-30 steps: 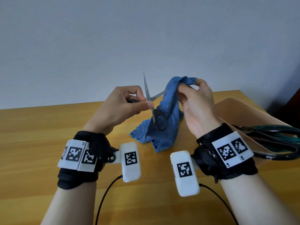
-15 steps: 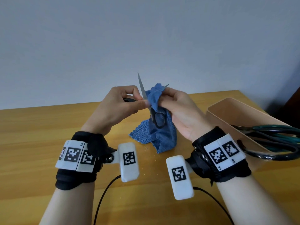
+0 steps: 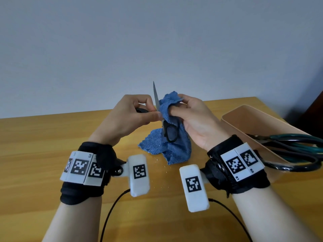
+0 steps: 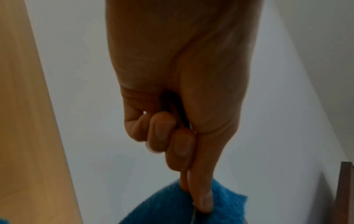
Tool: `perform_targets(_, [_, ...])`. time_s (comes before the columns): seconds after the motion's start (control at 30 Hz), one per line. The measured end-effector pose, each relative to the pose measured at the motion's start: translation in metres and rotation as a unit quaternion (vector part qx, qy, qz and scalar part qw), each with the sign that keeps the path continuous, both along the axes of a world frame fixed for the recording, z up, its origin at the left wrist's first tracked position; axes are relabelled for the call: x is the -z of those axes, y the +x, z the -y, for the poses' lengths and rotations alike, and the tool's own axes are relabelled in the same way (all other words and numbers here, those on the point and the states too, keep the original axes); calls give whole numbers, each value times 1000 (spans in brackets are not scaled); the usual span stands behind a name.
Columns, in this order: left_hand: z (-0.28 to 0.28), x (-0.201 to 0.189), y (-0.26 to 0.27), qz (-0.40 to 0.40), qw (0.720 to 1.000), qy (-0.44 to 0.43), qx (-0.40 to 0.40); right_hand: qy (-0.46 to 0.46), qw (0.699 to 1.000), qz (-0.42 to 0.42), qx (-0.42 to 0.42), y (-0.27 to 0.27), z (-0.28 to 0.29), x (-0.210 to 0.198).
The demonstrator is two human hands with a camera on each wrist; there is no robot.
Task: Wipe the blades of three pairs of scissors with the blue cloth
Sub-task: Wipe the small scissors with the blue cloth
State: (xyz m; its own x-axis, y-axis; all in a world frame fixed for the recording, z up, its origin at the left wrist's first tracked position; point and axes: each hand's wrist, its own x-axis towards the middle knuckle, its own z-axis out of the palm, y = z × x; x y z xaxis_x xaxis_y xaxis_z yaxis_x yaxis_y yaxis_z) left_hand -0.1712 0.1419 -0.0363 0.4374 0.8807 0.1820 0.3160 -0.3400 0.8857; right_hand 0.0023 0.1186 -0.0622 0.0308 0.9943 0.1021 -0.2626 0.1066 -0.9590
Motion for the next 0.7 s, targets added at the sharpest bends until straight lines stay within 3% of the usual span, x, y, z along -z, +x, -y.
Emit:
perform_targets(0.23, [0,-1,-2,-7,1000,-2,-1,10,999,29,32,2,1,-2])
perform_targets(0.43, [-4,3,-4,-77,997,7,20,17,980,195,23,3,4,-1])
perform_targets(0.7, [-3,3,-2,-90,995,10,32,-3,988,151,16,4,4,-1])
